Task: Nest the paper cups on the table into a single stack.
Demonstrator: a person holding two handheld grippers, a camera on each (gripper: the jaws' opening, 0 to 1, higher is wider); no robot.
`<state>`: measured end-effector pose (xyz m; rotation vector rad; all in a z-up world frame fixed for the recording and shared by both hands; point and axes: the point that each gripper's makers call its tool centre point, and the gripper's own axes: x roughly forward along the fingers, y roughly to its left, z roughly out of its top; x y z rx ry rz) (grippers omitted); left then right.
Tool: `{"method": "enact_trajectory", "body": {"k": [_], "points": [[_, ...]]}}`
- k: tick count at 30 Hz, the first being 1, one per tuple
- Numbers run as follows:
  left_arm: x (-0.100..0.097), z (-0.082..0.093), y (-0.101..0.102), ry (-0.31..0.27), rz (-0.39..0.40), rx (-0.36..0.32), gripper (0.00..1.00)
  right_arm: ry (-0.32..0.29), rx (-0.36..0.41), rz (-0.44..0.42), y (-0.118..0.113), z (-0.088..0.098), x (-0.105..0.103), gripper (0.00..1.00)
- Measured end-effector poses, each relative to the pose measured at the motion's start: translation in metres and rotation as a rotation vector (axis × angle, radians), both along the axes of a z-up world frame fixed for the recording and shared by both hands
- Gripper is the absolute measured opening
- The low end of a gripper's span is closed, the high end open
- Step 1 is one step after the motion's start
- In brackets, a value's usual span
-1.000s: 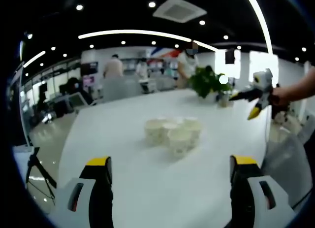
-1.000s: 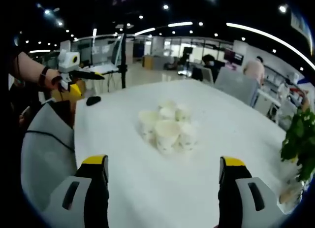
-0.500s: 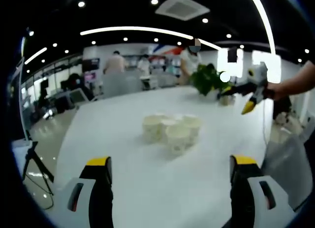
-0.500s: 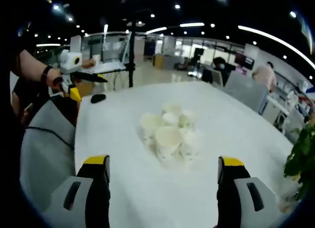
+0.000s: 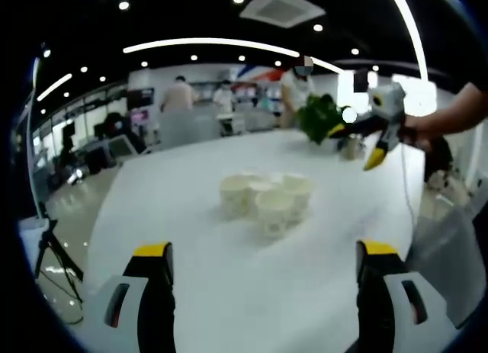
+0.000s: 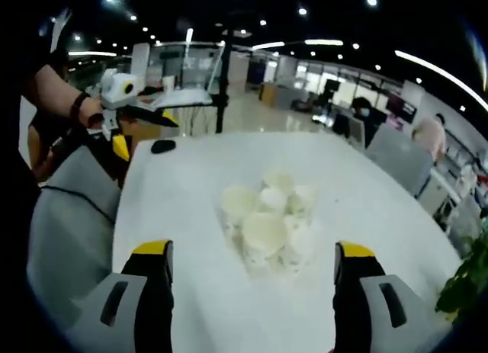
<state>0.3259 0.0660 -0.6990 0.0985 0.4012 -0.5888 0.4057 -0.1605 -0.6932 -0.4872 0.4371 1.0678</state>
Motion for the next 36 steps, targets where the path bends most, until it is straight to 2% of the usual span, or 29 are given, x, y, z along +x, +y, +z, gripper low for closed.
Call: {"method": "enact_trajectory", "body": {"k": [7, 20, 36], "points": [[0.003, -0.006, -0.001, 0.023, 0.007, -0.014, 1.00, 0.008, -0.014, 0.028, 0.008, -0.003, 0.010, 0.84], [0.009, -0.008, 0.001, 0.025, 0.031, -0.028, 1.00, 0.012, -0.058, 0.098, 0.025, -0.013, 0.030, 0.80], [0.013, -0.013, -0.001, 0.048, 0.034, -0.042, 1.00, 0.036, -0.090, 0.147, 0.039, -0.029, 0.043, 0.76]]}}
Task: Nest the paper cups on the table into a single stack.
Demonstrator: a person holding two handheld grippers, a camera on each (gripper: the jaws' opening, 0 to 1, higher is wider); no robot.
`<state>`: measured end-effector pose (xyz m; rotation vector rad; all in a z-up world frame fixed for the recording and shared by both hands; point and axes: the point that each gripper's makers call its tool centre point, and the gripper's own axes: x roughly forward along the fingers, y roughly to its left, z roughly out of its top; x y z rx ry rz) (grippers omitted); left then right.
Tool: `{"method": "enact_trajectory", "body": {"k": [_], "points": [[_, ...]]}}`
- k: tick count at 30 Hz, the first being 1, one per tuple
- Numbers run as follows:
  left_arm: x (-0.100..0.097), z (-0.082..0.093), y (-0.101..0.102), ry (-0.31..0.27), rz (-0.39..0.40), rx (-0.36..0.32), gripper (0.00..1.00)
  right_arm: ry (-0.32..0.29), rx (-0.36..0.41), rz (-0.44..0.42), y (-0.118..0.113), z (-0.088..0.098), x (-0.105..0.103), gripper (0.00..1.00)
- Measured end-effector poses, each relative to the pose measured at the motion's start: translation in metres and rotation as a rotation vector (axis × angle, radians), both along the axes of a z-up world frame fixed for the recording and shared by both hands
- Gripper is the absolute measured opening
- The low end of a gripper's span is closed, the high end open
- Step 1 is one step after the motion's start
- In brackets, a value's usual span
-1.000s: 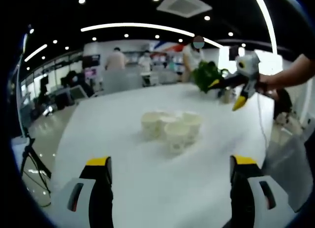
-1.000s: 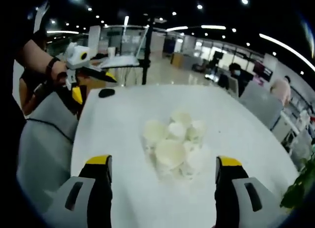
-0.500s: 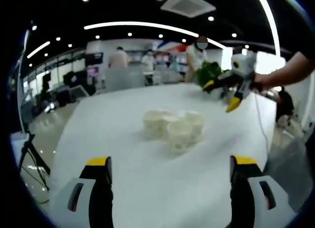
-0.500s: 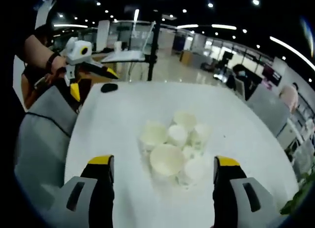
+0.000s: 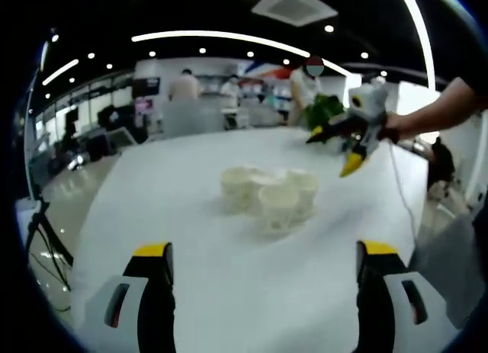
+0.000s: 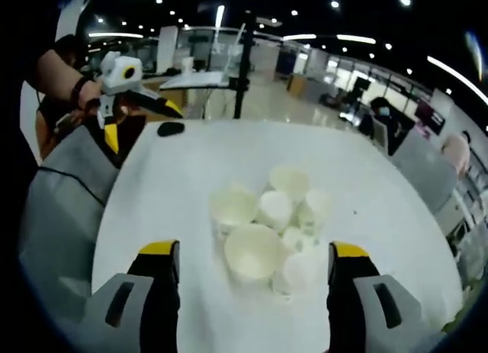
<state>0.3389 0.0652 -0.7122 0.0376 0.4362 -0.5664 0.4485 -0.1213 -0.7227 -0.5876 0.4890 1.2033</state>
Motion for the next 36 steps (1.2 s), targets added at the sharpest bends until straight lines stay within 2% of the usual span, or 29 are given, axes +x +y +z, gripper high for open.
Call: {"method": "enact_trajectory", "body": {"k": [2, 6, 15, 23, 30, 36], "points": [[0.002, 0.001, 0.000, -0.002, 0.006, -0.015, 1.00, 0.021, 0.029, -0.006, 0.006, 0.001, 0.001, 0.76], [0.006, -0.004, 0.000, 0.006, 0.004, -0.015, 1.00, 0.002, -0.008, 0.030, 0.011, -0.006, 0.003, 0.73], [0.005, -0.009, -0.001, 0.017, 0.015, -0.028, 1.00, 0.027, -0.037, 0.057, 0.018, -0.021, 0.008, 0.69], [0.007, -0.020, 0.007, 0.013, 0.022, -0.033, 1.00, 0.016, -0.088, 0.098, 0.021, -0.036, 0.010, 0.63], [0.007, -0.024, 0.009, 0.018, 0.028, -0.033, 1.00, 0.016, -0.112, 0.130, 0.024, -0.041, 0.010, 0.60], [0.008, -0.024, 0.009, 0.012, 0.029, -0.040, 1.00, 0.040, -0.132, 0.127, 0.025, -0.045, 0.013, 0.58]]}}
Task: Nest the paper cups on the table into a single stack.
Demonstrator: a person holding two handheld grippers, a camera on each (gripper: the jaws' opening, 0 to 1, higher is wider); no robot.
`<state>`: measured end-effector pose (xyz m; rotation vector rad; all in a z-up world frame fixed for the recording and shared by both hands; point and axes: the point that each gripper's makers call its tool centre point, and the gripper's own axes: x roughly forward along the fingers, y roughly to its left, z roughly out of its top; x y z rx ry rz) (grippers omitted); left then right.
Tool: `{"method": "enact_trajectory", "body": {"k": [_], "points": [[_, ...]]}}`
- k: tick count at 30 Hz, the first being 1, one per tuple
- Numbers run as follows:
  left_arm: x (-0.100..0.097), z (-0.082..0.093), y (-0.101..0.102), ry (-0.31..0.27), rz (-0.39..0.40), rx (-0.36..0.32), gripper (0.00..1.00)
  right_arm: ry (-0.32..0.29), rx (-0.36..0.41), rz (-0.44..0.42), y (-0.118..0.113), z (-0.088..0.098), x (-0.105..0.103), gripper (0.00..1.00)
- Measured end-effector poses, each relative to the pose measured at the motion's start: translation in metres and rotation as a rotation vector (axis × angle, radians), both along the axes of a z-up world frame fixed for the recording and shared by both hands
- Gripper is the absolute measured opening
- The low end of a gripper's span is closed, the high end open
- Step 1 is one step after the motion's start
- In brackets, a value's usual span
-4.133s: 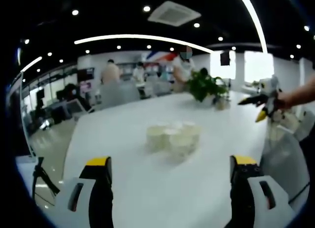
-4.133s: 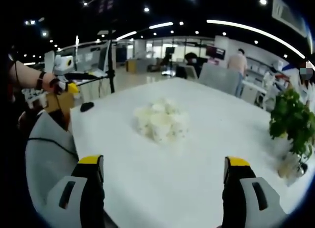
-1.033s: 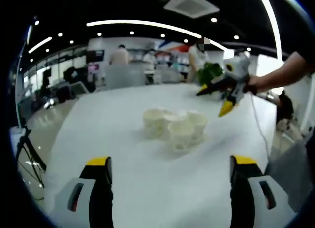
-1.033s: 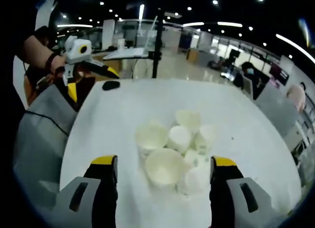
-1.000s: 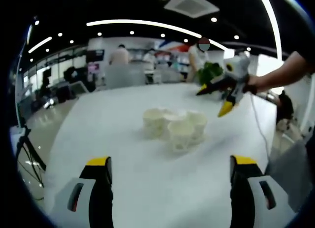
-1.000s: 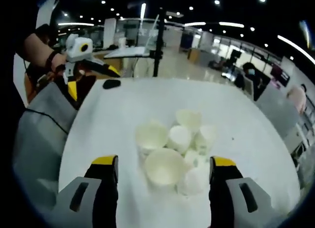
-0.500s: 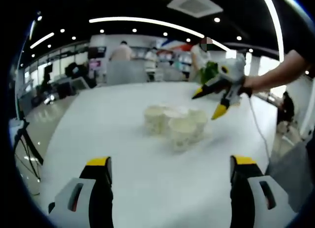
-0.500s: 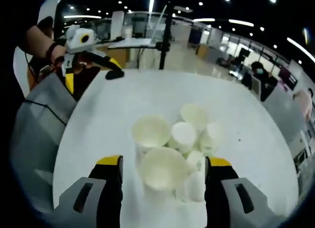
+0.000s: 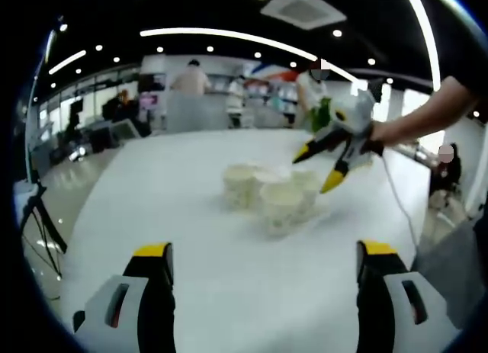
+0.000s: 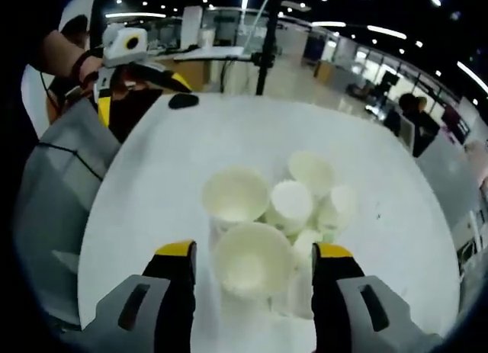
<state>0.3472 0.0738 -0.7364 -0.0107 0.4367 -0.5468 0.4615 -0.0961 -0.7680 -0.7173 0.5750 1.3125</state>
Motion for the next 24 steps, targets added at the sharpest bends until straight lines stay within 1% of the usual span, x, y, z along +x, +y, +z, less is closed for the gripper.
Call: {"method": "enact_trajectory", "body": {"k": [5, 11, 15, 19, 24], "points": [[0.000, 0.001, 0.000, 0.000, 0.003, -0.002, 1.00, 0.001, -0.023, 0.029, 0.002, -0.002, -0.002, 0.54], [-0.002, 0.000, -0.001, -0.002, -0.006, 0.001, 1.00, 0.007, -0.052, 0.050, 0.004, -0.010, -0.003, 0.54], [-0.003, 0.000, -0.002, 0.002, -0.008, -0.003, 1.00, -0.009, -0.072, 0.066, 0.005, -0.014, 0.000, 0.54], [-0.004, 0.000, -0.003, 0.001, -0.011, -0.001, 1.00, 0.000, -0.092, 0.068, 0.004, -0.019, 0.002, 0.54], [-0.003, 0.003, 0.001, -0.002, 0.001, -0.011, 1.00, 0.010, -0.114, 0.083, 0.005, -0.022, 0.000, 0.54]]}}
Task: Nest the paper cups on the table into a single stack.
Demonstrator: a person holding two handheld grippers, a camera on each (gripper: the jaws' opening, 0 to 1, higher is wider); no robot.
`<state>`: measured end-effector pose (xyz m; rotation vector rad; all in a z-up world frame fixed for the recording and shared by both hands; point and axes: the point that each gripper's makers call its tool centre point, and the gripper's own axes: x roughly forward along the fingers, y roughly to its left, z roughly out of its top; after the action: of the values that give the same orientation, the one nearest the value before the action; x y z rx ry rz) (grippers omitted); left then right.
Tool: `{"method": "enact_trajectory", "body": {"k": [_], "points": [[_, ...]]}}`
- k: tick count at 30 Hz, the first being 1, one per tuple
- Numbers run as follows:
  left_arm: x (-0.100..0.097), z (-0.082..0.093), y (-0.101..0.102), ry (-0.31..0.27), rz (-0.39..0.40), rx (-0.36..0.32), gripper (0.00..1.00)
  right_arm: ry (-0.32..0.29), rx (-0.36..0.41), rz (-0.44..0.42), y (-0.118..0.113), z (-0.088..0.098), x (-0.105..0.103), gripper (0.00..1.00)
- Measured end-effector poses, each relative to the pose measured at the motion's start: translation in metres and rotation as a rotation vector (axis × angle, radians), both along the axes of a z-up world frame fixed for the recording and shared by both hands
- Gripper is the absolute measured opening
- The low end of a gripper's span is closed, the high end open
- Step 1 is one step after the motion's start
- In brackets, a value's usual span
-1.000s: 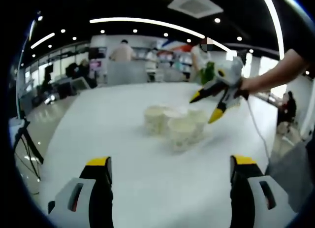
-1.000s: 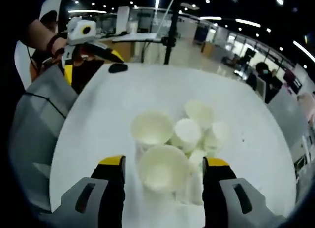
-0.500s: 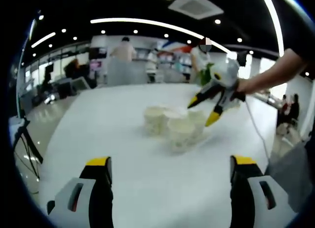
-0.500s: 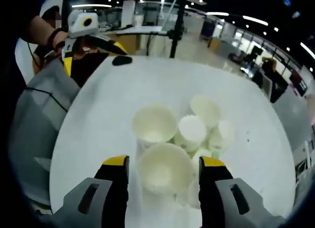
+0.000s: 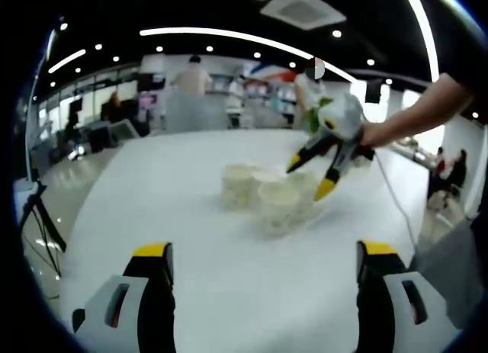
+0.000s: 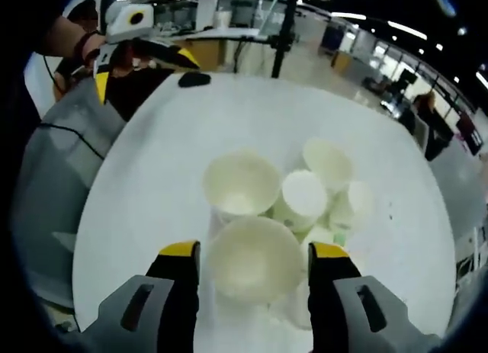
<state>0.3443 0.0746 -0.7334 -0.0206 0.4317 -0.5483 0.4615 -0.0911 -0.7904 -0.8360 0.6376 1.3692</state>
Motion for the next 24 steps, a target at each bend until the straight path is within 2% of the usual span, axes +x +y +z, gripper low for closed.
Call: {"method": "enact_trajectory", "body": {"k": [11, 24], "points": [[0.0005, 0.0029, 0.0025, -0.003, 0.015, -0.016, 1.00, -0.018, -0.058, 0.035, -0.0018, -0.0098, -0.0017, 0.52], [-0.0020, 0.0043, 0.0006, -0.002, 0.010, -0.017, 1.00, -0.009, -0.056, 0.031, -0.0054, -0.0076, -0.0070, 0.47]]}}
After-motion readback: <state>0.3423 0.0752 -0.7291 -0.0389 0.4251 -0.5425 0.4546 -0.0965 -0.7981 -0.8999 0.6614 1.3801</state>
